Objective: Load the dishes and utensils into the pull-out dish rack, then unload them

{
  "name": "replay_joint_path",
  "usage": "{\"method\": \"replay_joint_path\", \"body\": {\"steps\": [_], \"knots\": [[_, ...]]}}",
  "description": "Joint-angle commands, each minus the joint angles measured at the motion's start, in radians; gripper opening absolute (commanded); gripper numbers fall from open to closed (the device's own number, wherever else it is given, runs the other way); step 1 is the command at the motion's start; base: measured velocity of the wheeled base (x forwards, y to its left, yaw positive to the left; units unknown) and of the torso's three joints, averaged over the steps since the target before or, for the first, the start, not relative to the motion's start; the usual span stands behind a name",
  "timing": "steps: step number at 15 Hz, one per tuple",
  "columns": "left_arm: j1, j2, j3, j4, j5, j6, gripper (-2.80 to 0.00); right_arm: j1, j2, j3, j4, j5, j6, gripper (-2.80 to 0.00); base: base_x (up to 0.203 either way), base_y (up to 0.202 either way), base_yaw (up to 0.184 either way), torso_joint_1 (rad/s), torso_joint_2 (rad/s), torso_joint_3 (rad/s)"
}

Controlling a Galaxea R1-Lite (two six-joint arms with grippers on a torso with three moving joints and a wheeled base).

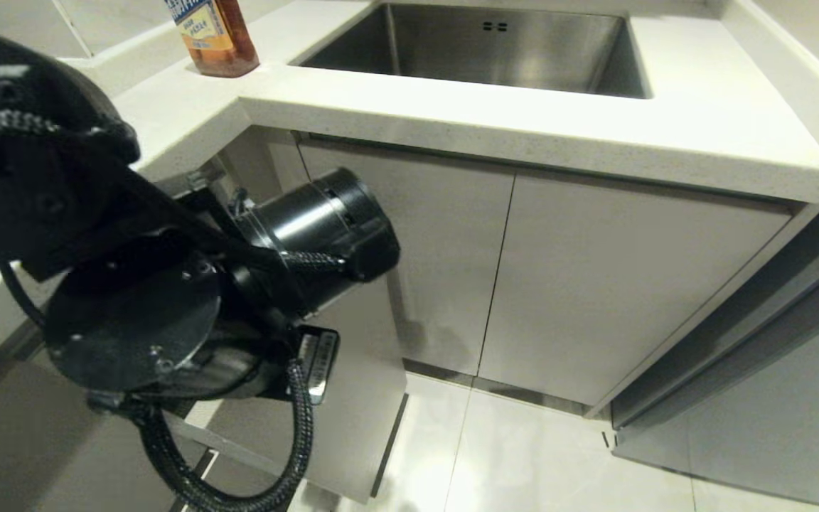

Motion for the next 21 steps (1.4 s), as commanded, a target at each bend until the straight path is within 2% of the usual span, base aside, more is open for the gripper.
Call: {"method": "replay_joint_path", "body": {"steps": [1,6,7,10,12,15,19,21], "knots": [[0.069,-0.047,0.006,0.008,0.020,0.025,-2.80,0.000,0.000,0.000,0.000,0.000,0.000,-2.80,0.000,0.000,0.000,0.000,0.00,0.000],[0.323,-0.094,0.006,0.002,0.038,0.200,-2.80,0.000,0.000,0.000,0.000,0.000,0.000,-2.80,0.000,0.000,0.000,0.000,0.00,0.000],[0.351,-0.108,0.001,0.000,0.038,0.237,-2.80,0.000,0.000,0.000,0.000,0.000,0.000,-2.80,0.000,0.000,0.000,0.000,0.00,0.000],[0.307,-0.121,-0.036,-0.023,-0.022,0.250,-2.80,0.000,0.001,0.000,0.000,0.000,0.000,-2.80,0.000,0.000,0.000,0.000,0.00,0.000],[0.270,-0.123,-0.049,-0.047,-0.095,0.250,-2.80,0.000,0.000,0.000,0.000,0.000,0.000,-2.80,0.000,0.000,0.000,0.000,0.00,0.000],[0.251,-0.150,-0.088,-0.056,-0.207,0.249,-2.80,0.000,0.000,0.000,0.000,0.000,0.000,-2.80,0.000,0.000,0.000,0.000,0.00,0.000],[0.247,-0.331,-0.153,-0.123,-0.347,0.259,-2.80,0.000,0.000,0.000,0.000,0.000,0.000,-2.80,0.000,0.000,0.000,0.000,0.00,0.000],[0.266,-0.456,-0.186,-0.138,-0.405,0.296,-2.80,0.000,0.000,0.000,0.000,0.000,0.000,-2.80,0.000,0.000,0.000,0.000,0.00,0.000]]}}
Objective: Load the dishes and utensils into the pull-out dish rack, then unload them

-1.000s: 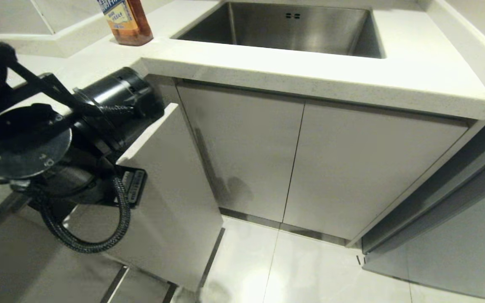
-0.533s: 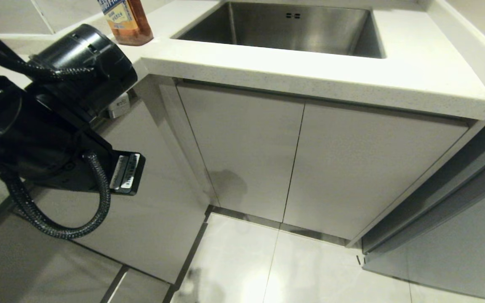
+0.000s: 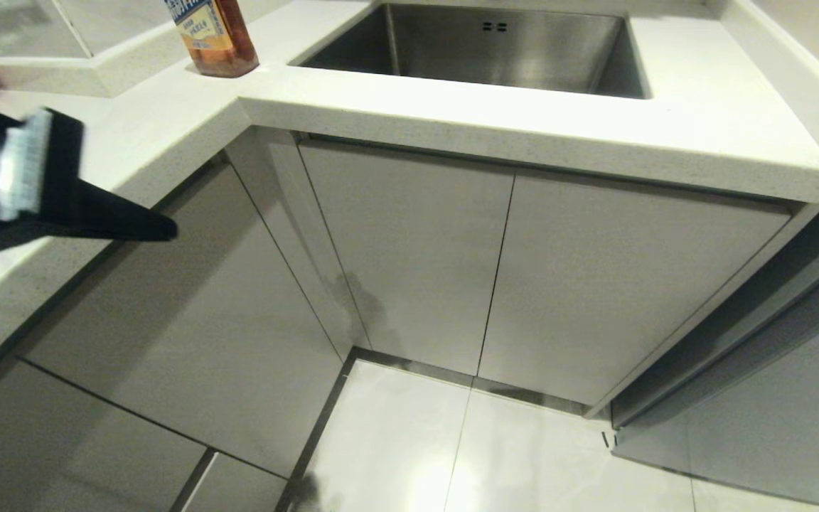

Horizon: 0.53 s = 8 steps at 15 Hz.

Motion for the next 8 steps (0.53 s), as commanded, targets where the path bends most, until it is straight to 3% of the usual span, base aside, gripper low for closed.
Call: {"method": "replay_joint_path", "body": {"steps": [1,5,8], "knots": [[0.038,-0.165,-0.018,-0.005,-0.018,0.035,-2.80,0.000,0.001,0.000,0.000,0.000,0.000,-2.80,0.000,0.000,0.000,0.000,0.00,0.000],[0.335,-0.425,0.022,-0.061,-0.091,0.183,-2.80,0.000,0.000,0.000,0.000,0.000,0.000,-2.80,0.000,0.000,0.000,0.000,0.00,0.000],[0.489,-0.652,0.221,-0.081,-0.140,0.268,-2.80,0.000,0.000,0.000,0.000,0.000,0.000,-2.80,0.000,0.000,0.000,0.000,0.00,0.000]]}}
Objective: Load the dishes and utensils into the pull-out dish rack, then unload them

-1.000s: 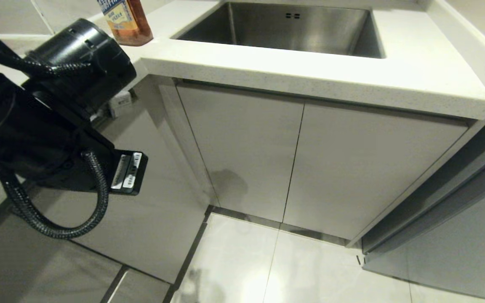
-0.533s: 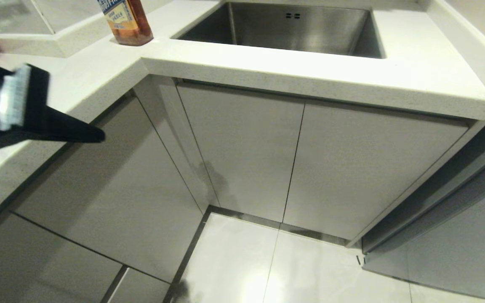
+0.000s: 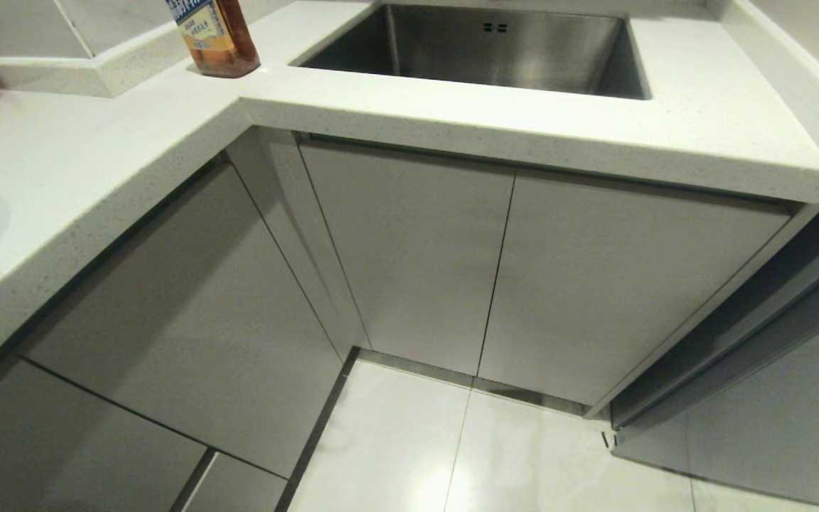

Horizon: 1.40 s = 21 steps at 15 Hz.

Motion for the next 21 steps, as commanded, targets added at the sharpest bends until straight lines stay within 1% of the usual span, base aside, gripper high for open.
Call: {"method": "replay_joint_path", "body": {"steps": [1,3,6,7,9,10,12,14,15,16,17,19,20,21], "knots": [[0.068,-0.213,0.160,-0.025,-0.016,0.014,-2.80,0.000,0.000,0.000,0.000,0.000,0.000,-2.80,0.000,0.000,0.000,0.000,0.00,0.000],[0.114,-0.371,0.396,-0.149,-0.042,0.052,-2.80,0.000,0.001,0.000,0.000,0.000,0.000,-2.80,0.000,0.000,0.000,0.000,0.00,0.000],[0.207,-0.603,0.757,-0.345,-0.077,0.149,-2.80,0.000,0.000,0.000,0.000,0.000,0.000,-2.80,0.000,0.000,0.000,0.000,0.00,0.000],[0.227,-0.663,0.851,-0.395,-0.095,0.169,-2.80,0.000,0.000,0.000,0.000,0.000,0.000,-2.80,0.000,0.000,0.000,0.000,0.00,0.000],[0.249,-0.770,1.048,-0.466,-0.118,0.189,-2.80,0.000,0.000,0.000,0.000,0.000,0.000,-2.80,0.000,0.000,0.000,0.000,0.00,0.000],[0.254,-0.789,1.133,-0.509,-0.114,0.185,-2.80,0.000,0.001,0.000,0.000,0.000,0.000,-2.80,0.000,0.000,0.000,0.000,0.00,0.000],[0.259,-0.806,1.310,-0.645,-0.107,0.177,-2.80,0.000,0.001,0.000,0.000,0.000,0.000,-2.80,0.000,0.000,0.000,0.000,0.00,0.000],[0.262,-0.812,1.495,-0.825,-0.104,0.206,-2.80,0.000,0.000,0.000,0.000,0.000,0.000,-2.80,0.000,0.000,0.000,0.000,0.00,0.000],[0.262,-0.814,1.578,-0.947,-0.107,0.233,-2.80,0.000,0.000,0.000,0.000,0.000,0.000,-2.80,0.000,0.000,0.000,0.000,0.00,0.000],[0.263,-0.815,1.621,-1.039,-0.112,0.250,-2.80,0.000,0.002,0.000,0.000,0.000,0.000,-2.80,0.000,0.000,0.000,0.000,0.00,0.000],[0.263,-0.816,1.628,-1.055,-0.117,0.261,-2.80,0.000,0.001,0.000,0.000,0.000,0.000,-2.80,0.000,0.000,0.000,0.000,0.00,0.000],[0.263,-0.817,1.629,-1.018,-0.135,0.240,-2.80,0.000,0.000,0.000,0.000,0.000,0.000,-2.80,0.000,0.000,0.000,0.000,0.00,0.000],[0.263,-0.817,1.629,-0.977,-0.144,0.225,-2.80,0.000,0.001,0.000,0.000,0.000,0.000,-2.80,0.000,0.000,0.000,0.000,0.00,0.000],[0.263,-0.817,1.629,-0.967,-0.146,0.219,-2.80,0.000,0.000,0.000,0.000,0.000,0.000,-2.80,0.000,0.000,0.000,0.000,0.00,0.000]]}}
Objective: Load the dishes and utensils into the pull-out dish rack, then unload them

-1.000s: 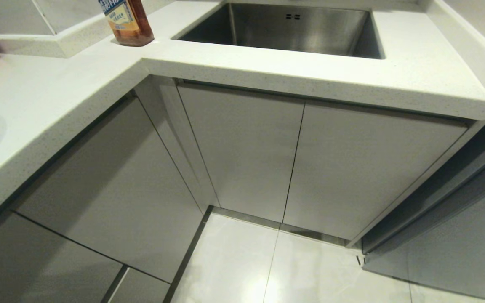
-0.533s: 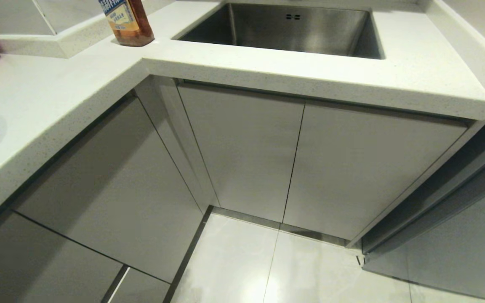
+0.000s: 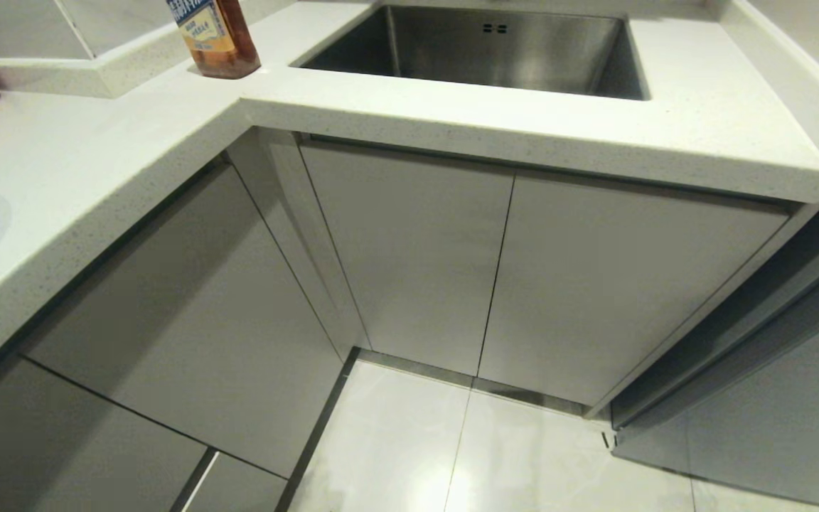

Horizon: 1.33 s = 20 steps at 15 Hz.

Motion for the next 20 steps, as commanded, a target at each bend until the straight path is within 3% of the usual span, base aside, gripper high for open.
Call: {"method": "replay_joint_path", "body": {"steps": [1,8,20], "knots": [[0.000,0.001,0.003,0.006,0.000,-0.003,-2.80,0.000,0.000,0.000,0.000,0.000,0.000,-2.80,0.000,0.000,0.000,0.000,0.00,0.000],[0.000,0.001,0.003,0.010,0.000,-0.004,-2.80,0.000,0.001,0.000,0.000,0.000,0.000,-2.80,0.000,0.000,0.000,0.000,0.00,0.012],[0.001,0.001,0.003,0.008,0.000,-0.001,-2.80,0.000,0.001,0.000,0.000,0.000,0.000,-2.80,0.000,0.000,0.000,0.001,0.00,0.192]]}}
